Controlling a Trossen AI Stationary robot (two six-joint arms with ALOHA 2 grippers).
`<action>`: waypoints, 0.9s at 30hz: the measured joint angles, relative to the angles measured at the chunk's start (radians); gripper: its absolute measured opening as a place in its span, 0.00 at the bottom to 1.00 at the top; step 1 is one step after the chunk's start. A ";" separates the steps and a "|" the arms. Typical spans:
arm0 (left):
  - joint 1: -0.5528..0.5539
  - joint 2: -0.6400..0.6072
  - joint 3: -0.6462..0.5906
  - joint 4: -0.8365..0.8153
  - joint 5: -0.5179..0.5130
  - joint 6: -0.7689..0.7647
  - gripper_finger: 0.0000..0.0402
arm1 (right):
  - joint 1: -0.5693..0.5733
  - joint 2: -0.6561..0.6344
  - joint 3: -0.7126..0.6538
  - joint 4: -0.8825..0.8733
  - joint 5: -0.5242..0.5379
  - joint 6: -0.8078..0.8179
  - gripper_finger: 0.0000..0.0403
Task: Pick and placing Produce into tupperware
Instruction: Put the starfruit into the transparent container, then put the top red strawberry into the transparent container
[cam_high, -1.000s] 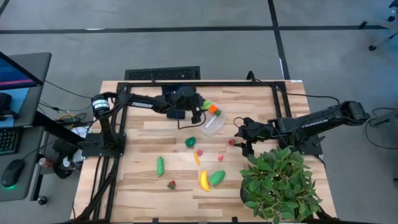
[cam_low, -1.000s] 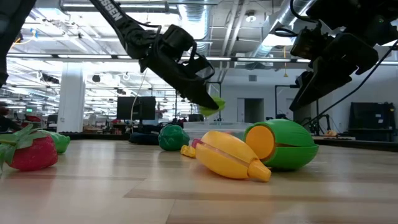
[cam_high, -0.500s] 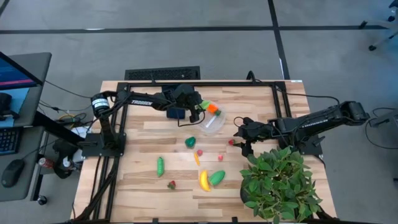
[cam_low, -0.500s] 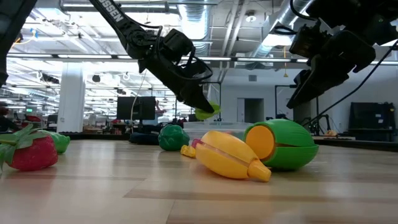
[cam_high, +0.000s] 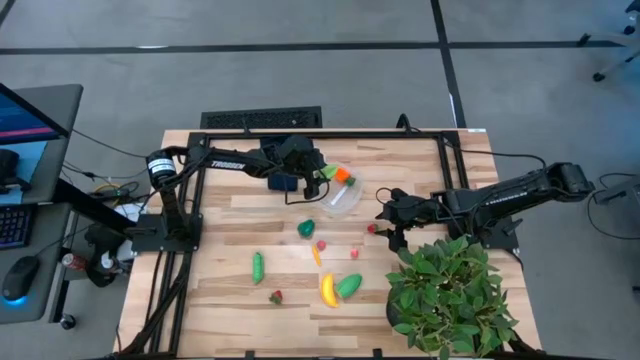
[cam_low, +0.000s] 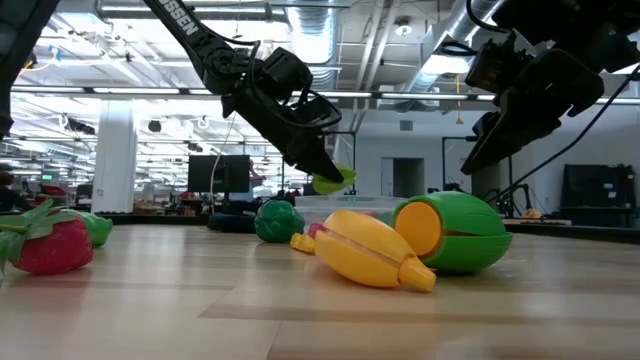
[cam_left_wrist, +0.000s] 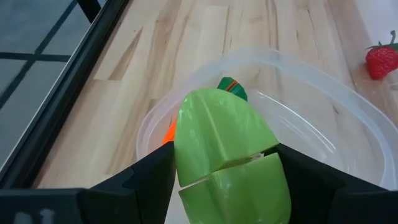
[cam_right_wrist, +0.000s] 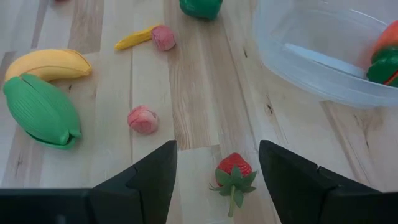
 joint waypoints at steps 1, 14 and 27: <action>0.000 0.000 0.000 0.000 -0.001 0.000 0.58 | 0.000 0.000 0.000 0.000 0.000 0.000 0.55; 0.000 -0.001 0.000 0.002 -0.021 0.017 0.60 | 0.000 0.000 0.000 0.000 0.000 0.000 0.55; 0.000 -0.001 0.000 0.011 -0.035 0.019 0.68 | 0.000 0.004 0.000 0.000 0.000 0.008 0.55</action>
